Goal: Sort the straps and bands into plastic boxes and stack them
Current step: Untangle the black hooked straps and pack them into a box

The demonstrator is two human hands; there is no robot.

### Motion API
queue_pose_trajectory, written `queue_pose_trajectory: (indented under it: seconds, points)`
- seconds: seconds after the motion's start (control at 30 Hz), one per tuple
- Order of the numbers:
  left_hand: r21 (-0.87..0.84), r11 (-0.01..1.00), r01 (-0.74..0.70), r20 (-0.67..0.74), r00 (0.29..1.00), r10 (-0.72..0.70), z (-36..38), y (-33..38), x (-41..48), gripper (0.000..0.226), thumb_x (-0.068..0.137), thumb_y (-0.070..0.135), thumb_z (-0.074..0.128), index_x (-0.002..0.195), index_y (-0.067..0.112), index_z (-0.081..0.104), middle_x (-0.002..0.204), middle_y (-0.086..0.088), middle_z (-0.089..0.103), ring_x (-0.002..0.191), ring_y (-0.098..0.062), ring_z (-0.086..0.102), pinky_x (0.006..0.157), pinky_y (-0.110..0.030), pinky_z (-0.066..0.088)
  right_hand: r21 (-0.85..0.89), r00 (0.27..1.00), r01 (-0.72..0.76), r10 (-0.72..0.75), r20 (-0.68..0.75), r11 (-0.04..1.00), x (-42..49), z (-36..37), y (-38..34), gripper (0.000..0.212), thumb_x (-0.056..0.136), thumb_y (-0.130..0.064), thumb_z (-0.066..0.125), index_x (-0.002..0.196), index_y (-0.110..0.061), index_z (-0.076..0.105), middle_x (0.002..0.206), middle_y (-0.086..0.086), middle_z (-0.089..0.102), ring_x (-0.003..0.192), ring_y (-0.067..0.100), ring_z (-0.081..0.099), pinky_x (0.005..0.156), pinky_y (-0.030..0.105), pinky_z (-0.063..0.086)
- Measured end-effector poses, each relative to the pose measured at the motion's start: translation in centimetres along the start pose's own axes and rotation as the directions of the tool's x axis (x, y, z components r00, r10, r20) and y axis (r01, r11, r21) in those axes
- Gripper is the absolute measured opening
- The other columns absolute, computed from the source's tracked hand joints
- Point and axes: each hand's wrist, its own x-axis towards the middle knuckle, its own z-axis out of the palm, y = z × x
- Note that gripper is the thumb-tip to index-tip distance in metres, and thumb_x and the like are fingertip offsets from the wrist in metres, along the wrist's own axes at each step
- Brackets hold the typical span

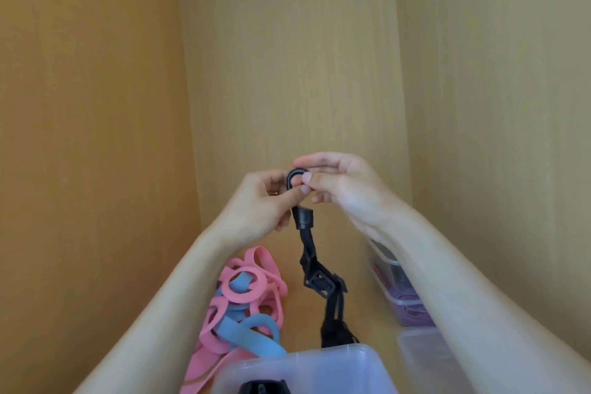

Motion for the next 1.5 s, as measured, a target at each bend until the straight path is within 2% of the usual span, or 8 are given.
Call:
queue_pose_trajectory:
  seconds: [0.2, 0.4, 0.6, 0.8, 0.93, 1.13, 1.4, 1.5]
  points:
    - [-0.113, 0.989, 0.093, -0.155, 0.982, -0.110, -0.8, -1.0, 0.5, 0.016, 0.097, 0.016, 0.066, 0.088, 0.003, 0.063, 0.064, -0.011, 0.064, 0.047, -0.017, 0.059, 0.044, -0.026, 0.047, -0.267, 0.992, -0.094, 0.112, 0.054, 0.959, -0.2, -0.3, 1.2, 0.048, 0.089, -0.036, 0.073, 0.131, -0.023, 0.055, 0.123, -0.011, 0.059, 0.112, 0.005, 0.059, 0.092, 0.025, 0.048]
    - [-0.310, 0.946, 0.097, -0.248, 0.952, -0.179, -2.1, -1.5, 0.5, 0.018, 0.097, 0.015, 0.067, 0.096, -0.003, 0.064, 0.066, -0.011, 0.068, 0.052, -0.020, 0.064, 0.049, -0.026, 0.054, -0.463, 0.902, -0.248, 0.377, 0.209, 0.851, -0.6, -0.2, 4.1, 0.022, 0.098, -0.030, 0.064, 0.086, -0.014, 0.055, 0.079, 0.003, 0.065, 0.068, 0.017, 0.067, 0.064, 0.026, 0.052]
    - [-0.079, 0.987, 0.142, 0.075, 0.988, -0.136, -4.1, -2.9, 0.1, 0.018, 0.083, 0.009, 0.081, 0.097, 0.017, 0.073, 0.089, -0.011, 0.076, 0.075, -0.022, 0.073, 0.065, -0.029, 0.060, -0.340, 0.959, -0.279, 0.276, -0.058, 0.898, 0.1, -1.3, 5.2, 0.013, 0.102, -0.029, 0.054, 0.104, -0.018, 0.060, 0.067, 0.003, 0.047, 0.049, 0.018, 0.052, 0.054, 0.035, 0.054]
    - [0.011, 0.984, 0.176, 0.363, 0.917, -0.168, -3.6, -3.5, 0.2, 0.052, 0.063, 0.055, 0.088, 0.110, 0.039, 0.073, 0.112, -0.002, 0.075, 0.105, -0.020, 0.071, 0.094, -0.034, 0.054, -0.578, 0.978, -0.160, 0.048, -0.205, 0.800, 0.3, -1.2, 4.9, 0.017, 0.099, -0.027, 0.054, 0.096, -0.016, 0.066, 0.068, -0.004, 0.057, 0.054, 0.015, 0.049, 0.049, 0.026, 0.037]
    - [0.096, 0.987, 0.130, 0.270, 0.951, -0.151, -2.3, -3.1, 0.2, 0.037, 0.078, 0.062, 0.075, 0.095, 0.029, 0.078, 0.093, 0.008, 0.075, 0.088, -0.001, 0.067, 0.085, -0.026, 0.048, -0.691, 0.991, -0.078, -0.018, -0.131, 0.718, 0.0, -0.4, 4.3, 0.014, 0.095, -0.023, 0.052, 0.088, -0.023, 0.064, 0.075, -0.002, 0.064, 0.065, 0.020, 0.058, 0.054, 0.030, 0.039]
    - [0.109, 0.992, 0.063, 0.109, 0.991, -0.075, -2.1, -2.9, -0.2, 0.014, 0.093, 0.020, 0.072, 0.091, 0.007, 0.068, 0.073, 0.000, 0.069, 0.062, -0.015, 0.053, 0.068, -0.027, 0.044, -0.674, 0.988, -0.089, -0.021, -0.154, 0.733, 0.2, -0.7, 3.1, 0.014, 0.090, -0.032, 0.066, 0.097, -0.029, 0.055, 0.086, -0.005, 0.063, 0.065, 0.017, 0.059, 0.053, 0.029, 0.042]
    - [0.021, 0.990, 0.141, 0.124, 0.982, -0.143, -3.0, -4.4, 0.0, 0.016, 0.103, 0.016, 0.056, 0.105, 0.002, 0.064, 0.066, 0.000, 0.058, 0.043, -0.010, 0.031, 0.042, -0.021, 0.027, -0.667, 0.985, -0.168, 0.154, -0.081, 0.726, 0.1, -2.3, 2.0, 0.024, 0.087, -0.037, 0.075, 0.083, -0.014, 0.071, 0.043, -0.017, 0.044, 0.037, 0.002, 0.039, 0.038, 0.015, 0.028]
    - [-0.044, 0.988, 0.150, 0.144, 0.979, -0.143, -3.5, -5.1, 0.0, 0.016, 0.103, 0.014, 0.055, 0.104, 0.002, 0.066, 0.068, -0.003, 0.056, 0.046, -0.012, 0.030, 0.044, -0.022, 0.022, -0.676, 0.988, -0.133, 0.154, -0.030, 0.725, 0.0, -2.7, 1.0, 0.017, 0.086, -0.041, 0.077, 0.085, -0.024, 0.076, 0.062, -0.015, 0.056, 0.058, 0.002, 0.052, 0.052, 0.015, 0.037]
